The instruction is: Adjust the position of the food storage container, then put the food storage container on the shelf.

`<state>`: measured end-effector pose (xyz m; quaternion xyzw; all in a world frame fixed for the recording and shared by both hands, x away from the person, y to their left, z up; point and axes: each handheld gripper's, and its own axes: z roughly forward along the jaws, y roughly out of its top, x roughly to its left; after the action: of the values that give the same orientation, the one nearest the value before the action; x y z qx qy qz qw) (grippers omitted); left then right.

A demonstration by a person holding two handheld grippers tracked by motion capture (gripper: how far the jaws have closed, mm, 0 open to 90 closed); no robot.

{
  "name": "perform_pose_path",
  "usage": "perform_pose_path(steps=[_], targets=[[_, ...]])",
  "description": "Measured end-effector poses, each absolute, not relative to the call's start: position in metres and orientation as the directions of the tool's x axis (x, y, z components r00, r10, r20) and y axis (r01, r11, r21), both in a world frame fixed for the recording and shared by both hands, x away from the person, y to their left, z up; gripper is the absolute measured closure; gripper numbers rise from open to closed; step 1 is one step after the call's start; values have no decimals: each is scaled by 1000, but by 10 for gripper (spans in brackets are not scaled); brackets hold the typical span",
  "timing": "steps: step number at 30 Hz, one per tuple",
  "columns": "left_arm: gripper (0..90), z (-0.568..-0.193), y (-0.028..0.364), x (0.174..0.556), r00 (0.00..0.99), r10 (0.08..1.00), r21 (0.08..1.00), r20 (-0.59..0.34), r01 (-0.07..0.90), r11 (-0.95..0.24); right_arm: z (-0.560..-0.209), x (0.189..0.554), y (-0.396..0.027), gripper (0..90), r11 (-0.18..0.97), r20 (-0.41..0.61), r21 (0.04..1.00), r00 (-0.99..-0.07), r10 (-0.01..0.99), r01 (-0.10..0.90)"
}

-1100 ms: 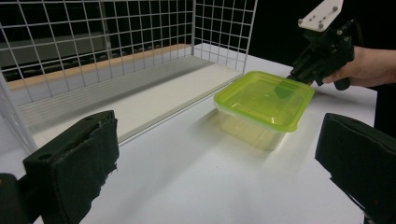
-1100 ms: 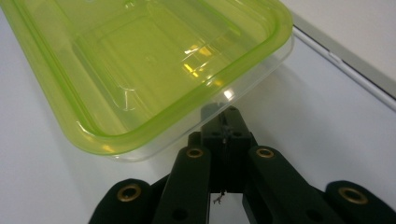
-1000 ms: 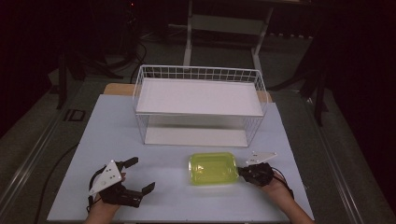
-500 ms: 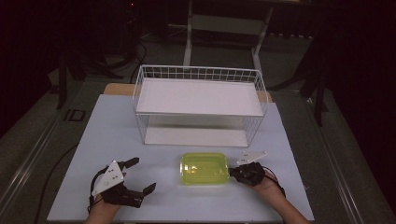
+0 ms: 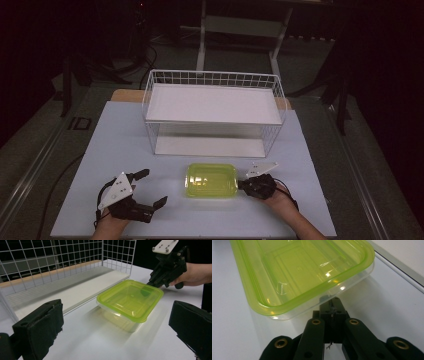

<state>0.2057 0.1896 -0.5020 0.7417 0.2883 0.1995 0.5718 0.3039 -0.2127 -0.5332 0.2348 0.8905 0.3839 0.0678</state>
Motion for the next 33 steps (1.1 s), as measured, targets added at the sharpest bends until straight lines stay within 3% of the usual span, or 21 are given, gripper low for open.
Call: perform_pose_path(steps=[7,11,14,15,17,18,19,20,21,25,29,33], targets=[[3,-503,189,206,758,651,964,-46,204,-169,-535,306,-211,875,596,50,717,-880,472,361],[3,-503,190,206,766,640,965,-70,214,-150,-532,301,-221,828,613,-4,709,-866,500,350],[3,-504,189,207,765,637,965,-92,227,-134,-522,296,-236,655,565,9,735,-838,545,375],[3,-504,189,207,765,637,965,-92,227,-134,-522,296,-236,655,565,9,735,-838,545,375],[3,-503,185,206,780,618,963,-99,231,-138,-515,293,-242,458,541,-4,754,-820,572,374],[3,-503,185,206,780,618,963,-99,231,-138,-515,293,-242,458,541,-4,754,-820,572,374],[3,-501,184,206,783,613,963,-102,232,-137,-505,289,-248,235,473,33,787,-792,609,397],[3,-499,182,206,789,604,963,-112,236,-129,-501,288,-250,147,457,49,792,-789,613,404],[3,-497,180,207,792,600,962,-112,238,-135,-497,286,-251,119,450,61,794,-789,611,409],[3,-486,172,213,804,578,949,-140,276,-155,-478,278,-257,141,390,71,814,-739,670,431],[3,-481,169,217,799,573,937,-182,318,-145,-468,271,-256,140,379,-12,851,-709,705,362],[3,-472,160,232,785,564,914,-255,386,-124,-461,277,-256,173,326,126,833,-726,677,448]])
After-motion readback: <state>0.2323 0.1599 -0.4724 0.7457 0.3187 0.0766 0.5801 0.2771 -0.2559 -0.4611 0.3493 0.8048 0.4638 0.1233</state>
